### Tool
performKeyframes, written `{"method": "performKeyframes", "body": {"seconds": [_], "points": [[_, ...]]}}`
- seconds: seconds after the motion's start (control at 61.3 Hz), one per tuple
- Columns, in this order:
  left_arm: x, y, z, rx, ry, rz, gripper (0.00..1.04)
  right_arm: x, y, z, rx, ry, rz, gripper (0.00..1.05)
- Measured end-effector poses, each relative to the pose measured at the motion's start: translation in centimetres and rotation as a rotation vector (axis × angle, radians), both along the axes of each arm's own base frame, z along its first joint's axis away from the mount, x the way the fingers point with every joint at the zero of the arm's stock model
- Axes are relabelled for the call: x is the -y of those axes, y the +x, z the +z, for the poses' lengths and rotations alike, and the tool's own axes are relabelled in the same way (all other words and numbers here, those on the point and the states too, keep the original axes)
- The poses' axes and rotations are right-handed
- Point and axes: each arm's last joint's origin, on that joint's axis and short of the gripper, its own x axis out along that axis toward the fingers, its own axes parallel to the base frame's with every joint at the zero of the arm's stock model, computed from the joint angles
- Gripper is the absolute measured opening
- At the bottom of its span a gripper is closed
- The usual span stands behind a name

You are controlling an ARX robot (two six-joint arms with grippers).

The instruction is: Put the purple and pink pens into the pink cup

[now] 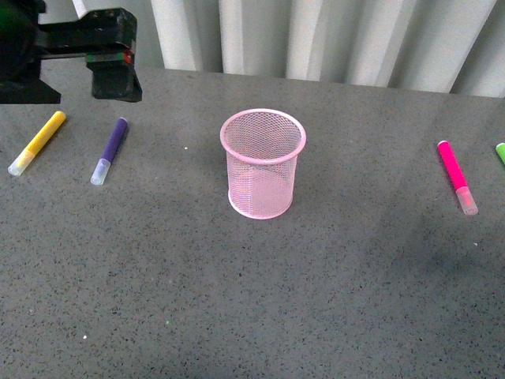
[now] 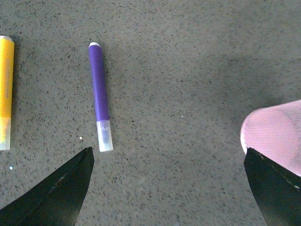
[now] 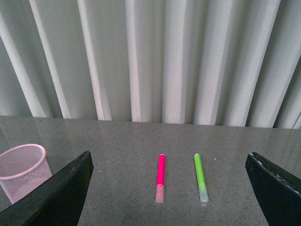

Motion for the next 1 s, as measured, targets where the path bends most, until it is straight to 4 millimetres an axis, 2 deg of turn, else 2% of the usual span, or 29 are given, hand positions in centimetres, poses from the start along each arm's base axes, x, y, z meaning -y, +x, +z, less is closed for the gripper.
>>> {"method": "performKeyframes", "body": {"seconds": [0.196, 0.424, 0.995], "points": [[-0.6, 3.5, -2.6, -0.050, 0.054, -0.026, 0.98, 0.0, 0.0, 0.0, 0.000, 0.000, 0.000, 0.98], [-1.5, 6.0, -5.0, -0.079, 0.088, -0.042, 0.98, 0.0, 0.0, 0.0, 0.000, 0.000, 0.000, 0.98], [-1.6, 8.6, -8.2, -0.104, 0.107, -0.062, 0.98, 0.0, 0.0, 0.0, 0.000, 0.000, 0.000, 0.98]]}}
